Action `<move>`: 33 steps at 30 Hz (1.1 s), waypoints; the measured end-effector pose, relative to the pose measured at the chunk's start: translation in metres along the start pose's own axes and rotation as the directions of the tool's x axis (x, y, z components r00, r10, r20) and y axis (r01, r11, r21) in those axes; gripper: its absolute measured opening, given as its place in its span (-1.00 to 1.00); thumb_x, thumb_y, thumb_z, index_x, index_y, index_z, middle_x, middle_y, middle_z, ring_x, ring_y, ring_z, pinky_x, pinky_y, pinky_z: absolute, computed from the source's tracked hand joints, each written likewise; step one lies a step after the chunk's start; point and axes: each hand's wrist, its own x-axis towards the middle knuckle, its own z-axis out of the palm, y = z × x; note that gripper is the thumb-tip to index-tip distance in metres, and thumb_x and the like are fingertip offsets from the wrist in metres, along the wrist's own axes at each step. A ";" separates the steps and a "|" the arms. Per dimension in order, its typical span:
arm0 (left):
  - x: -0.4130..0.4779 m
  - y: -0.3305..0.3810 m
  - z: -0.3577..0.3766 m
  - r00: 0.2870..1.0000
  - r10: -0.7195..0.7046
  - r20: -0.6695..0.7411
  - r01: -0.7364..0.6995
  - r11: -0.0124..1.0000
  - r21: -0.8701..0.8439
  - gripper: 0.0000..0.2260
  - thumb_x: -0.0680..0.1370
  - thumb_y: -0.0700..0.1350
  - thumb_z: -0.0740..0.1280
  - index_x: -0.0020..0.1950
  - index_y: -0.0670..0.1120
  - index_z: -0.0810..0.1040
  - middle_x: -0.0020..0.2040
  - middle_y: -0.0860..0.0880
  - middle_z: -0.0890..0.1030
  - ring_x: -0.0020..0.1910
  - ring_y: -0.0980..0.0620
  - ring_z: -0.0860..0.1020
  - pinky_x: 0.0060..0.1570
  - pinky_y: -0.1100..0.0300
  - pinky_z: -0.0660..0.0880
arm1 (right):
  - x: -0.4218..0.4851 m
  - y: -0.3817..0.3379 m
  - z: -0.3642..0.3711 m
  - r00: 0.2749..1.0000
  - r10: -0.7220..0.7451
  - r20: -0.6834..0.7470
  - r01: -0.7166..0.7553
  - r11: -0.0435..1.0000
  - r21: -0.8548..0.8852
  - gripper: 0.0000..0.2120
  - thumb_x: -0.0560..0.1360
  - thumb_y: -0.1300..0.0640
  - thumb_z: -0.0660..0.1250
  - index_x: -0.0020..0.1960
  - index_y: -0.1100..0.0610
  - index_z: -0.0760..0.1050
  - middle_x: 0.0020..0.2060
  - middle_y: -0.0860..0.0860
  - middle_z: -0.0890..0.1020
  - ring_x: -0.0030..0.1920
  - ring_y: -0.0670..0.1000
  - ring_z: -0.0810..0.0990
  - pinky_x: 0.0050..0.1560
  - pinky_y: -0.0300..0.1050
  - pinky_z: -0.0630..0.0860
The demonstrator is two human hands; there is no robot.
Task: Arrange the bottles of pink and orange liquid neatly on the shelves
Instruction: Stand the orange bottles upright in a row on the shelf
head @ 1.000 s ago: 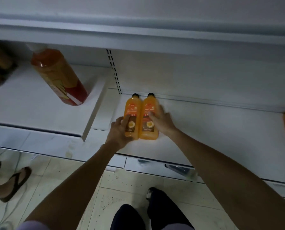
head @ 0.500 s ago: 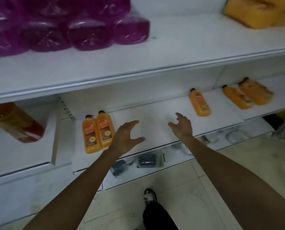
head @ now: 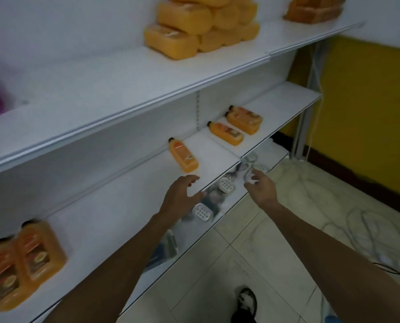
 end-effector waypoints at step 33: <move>0.265 -0.078 0.091 0.652 -0.628 -0.425 0.740 0.650 0.175 -0.13 0.32 0.36 0.37 0.40 -0.15 0.18 0.27 -0.23 0.32 0.24 -0.26 0.37 0.18 -0.12 0.38 | 0.383 0.000 0.054 0.907 -0.207 0.367 0.307 0.921 -0.239 -0.52 0.55 0.07 0.26 0.39 0.26 0.30 0.28 0.24 0.42 0.27 0.22 0.41 0.24 0.09 0.40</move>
